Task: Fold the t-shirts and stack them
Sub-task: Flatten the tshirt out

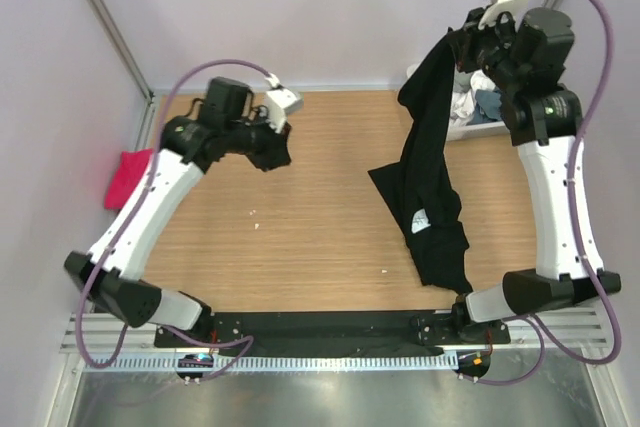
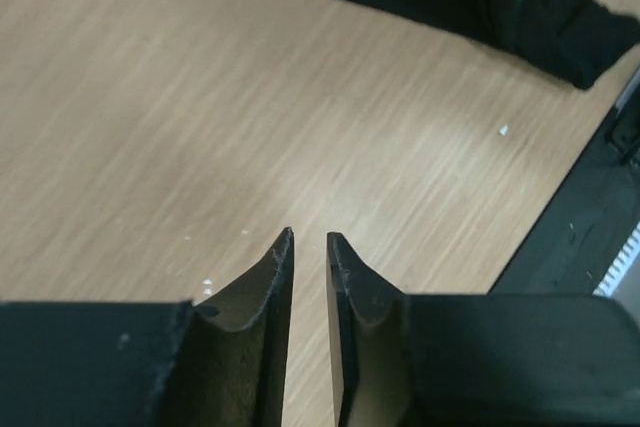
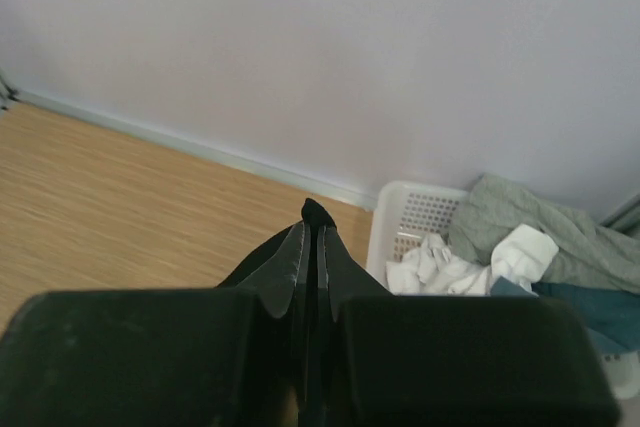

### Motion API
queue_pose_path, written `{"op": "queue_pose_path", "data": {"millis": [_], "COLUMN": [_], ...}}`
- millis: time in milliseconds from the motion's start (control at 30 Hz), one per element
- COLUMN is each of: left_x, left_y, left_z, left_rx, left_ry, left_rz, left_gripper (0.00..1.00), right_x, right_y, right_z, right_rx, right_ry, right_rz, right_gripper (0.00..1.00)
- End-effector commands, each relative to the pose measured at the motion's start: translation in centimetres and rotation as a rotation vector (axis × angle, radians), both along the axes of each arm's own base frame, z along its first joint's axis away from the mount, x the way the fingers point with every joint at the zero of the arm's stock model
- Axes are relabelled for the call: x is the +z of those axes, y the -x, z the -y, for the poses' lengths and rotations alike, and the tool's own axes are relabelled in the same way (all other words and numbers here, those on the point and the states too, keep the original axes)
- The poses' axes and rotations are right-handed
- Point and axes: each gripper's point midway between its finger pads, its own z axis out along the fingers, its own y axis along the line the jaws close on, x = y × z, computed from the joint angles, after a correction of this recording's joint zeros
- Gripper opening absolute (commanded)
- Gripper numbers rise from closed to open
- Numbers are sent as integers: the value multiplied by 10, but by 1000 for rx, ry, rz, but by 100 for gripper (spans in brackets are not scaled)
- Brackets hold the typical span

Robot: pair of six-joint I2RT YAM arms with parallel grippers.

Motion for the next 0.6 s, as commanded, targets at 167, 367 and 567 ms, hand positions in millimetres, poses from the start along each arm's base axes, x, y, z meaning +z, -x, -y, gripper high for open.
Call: {"op": "queue_pose_path", "data": {"millis": [167,367,567], "left_x": [-70,-101,-135], "left_y": [6,0,-24], "left_z": [85,148,187], "left_rx": [-272,-410,-500], "left_ry": [-90,18,147], "left_rz": [-122,-365,-540], "left_gripper": [41,50,51], "right_x": [8,19,22], "right_y": [-11,20,56], "right_z": [30,56,79], "right_rx": [-144,-265,-357], "right_ry": [92,112,141], "right_rz": [75,72,57], "right_gripper": [1,1,1]}}
